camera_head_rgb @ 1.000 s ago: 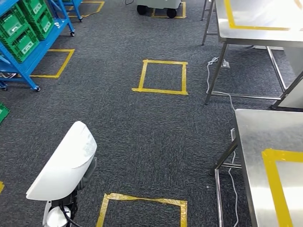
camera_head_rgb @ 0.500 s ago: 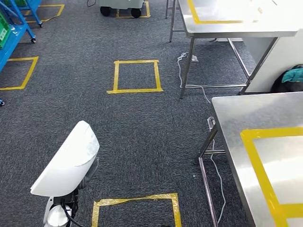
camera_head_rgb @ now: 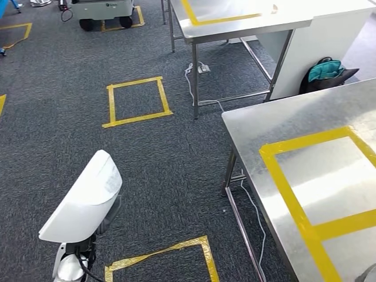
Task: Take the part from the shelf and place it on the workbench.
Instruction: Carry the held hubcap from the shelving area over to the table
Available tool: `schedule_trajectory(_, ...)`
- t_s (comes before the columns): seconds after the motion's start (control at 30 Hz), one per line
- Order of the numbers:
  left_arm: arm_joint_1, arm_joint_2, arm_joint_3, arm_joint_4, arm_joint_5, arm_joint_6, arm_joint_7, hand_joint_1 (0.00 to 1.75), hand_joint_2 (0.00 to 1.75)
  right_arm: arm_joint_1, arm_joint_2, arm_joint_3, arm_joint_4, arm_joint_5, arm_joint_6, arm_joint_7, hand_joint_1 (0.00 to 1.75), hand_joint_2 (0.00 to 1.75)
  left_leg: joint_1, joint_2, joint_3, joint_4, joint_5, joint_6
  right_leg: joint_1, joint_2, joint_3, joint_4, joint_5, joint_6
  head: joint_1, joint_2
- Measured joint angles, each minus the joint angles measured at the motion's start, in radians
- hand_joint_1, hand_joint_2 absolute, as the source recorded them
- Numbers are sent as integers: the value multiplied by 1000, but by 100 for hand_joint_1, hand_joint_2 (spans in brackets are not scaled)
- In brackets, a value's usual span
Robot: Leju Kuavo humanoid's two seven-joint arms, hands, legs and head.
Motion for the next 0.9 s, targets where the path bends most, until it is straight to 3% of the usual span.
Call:
schedule_trajectory(0.07,-6,3,0,2,-5,-1,3,175,175,-1,0,-3,0,6,1,-1,0,175,9,-44,64,-145,69,0,0,26,-2,3,2,7,0,0)
schedule_trajectory(0.13,-11,5,0,5,-8,-2,7,175,175,-3,-1,-4,0,10,1,-2,0,175,13,-81,97,-223,89,3,-1,49,-11,4,7,19,0,0)
schedule_trajectory(0.2,-14,6,0,8,-10,-3,8,175,175,2,-1,-5,0,11,1,-2,0,175,10,-69,98,-231,90,14,-6,70,-22,-2,15,33,0,0)
schedule_trajectory(0.23,-16,7,0,8,-10,-3,8,175,175,4,-1,-6,0,12,1,-2,0,175,9,-58,99,-234,93,21,-7,66,-28,1,14,39,0,0)
schedule_trajectory(0.3,-19,7,-1,9,-11,-4,8,175,175,5,-1,-8,0,12,1,-2,0,175,9,-31,100,-239,98,35,-3,16,-60,56,-21,44,6,0)
schedule_trajectory(0.37,-19,8,0,12,-11,-4,8,175,175,1,-1,-8,0,12,1,-2,0,175,4,-2,100,-239,98,42,2,-44,-120,187,-89,46,10,0)
schedule_trajectory(0.4,-18,9,0,14,-11,-4,8,175,175,0,-1,-8,0,13,1,-2,0,175,2,14,100,-239,97,43,2,-57,-148,252,-115,47,10,0)
schedule_trajectory(0.43,-18,10,0,16,-12,-4,8,175,175,0,-2,-9,0,14,1,-2,0,175,1,29,100,-239,96,44,2,-61,-161,286,-122,48,10,0)
schedule_trajectory(0.47,-19,11,0,17,-13,-4,8,175,175,2,-2,-9,0,15,1,-2,0,175,0,42,101,-239,95,43,2,-64,-153,281,-112,49,10,0)
schedule_trajectory(0.5,-20,11,0,19,-14,-4,8,175,175,2,-3,-10,0,18,1,-2,0,175,0,55,102,-239,94,42,2,-70,-123,233,-85,49,10,0)
schedule_trajectory(0.53,-21,12,0,19,-15,-4,8,175,175,2,-4,-10,0,21,1,-2,0,175,0,65,105,-238,92,40,2,-86,-79,158,-55,49,10,0)
schedule_trajectory(0.6,-26,15,1,20,-20,-5,8,175,175,-1,-6,-11,0,29,3,-3,0,175,-4,83,108,-235,87,31,5,-115,-8,39,-21,44,9,0)
schedule_trajectory(0.63,-31,16,1,21,-23,-7,8,175,175,-2,-7,-11,0,34,5,-3,0,175,-6,90,110,-233,85,26,7,-122,7,14,-18,38,8,0)
schedule_trajectory(0.73,-47,21,2,27,-31,-19,8,175,175,-2,-7,-13,0,47,13,-4,0,175,-6,103,112,-231,80,12,8,-94,2,10,-15,16,8,0)
schedule_trajectory(0.8,-59,26,2,31,-35,-27,8,175,175,-2,-9,-17,0,56,16,-4,0,175,-2,70,94,-188,47,2,4,-75,1,8,-11,5,6,0)
schedule_trajectory(0.87,-67,32,3,38,-39,-35,11,175,175,-6,-11,-19,0,65,18,-4,0,175,-1,26,34,-62,-19,-3,2,-55,-3,7,-7,-3,4,0)
schedule_trajectory(0.9,-70,35,4,43,-42,-40,13,175,175,-7,-11,-20,0,70,19,-4,0,175,-1,16,-1,7,-45,-3,3,-43,-5,7,-6,-5,3,0)
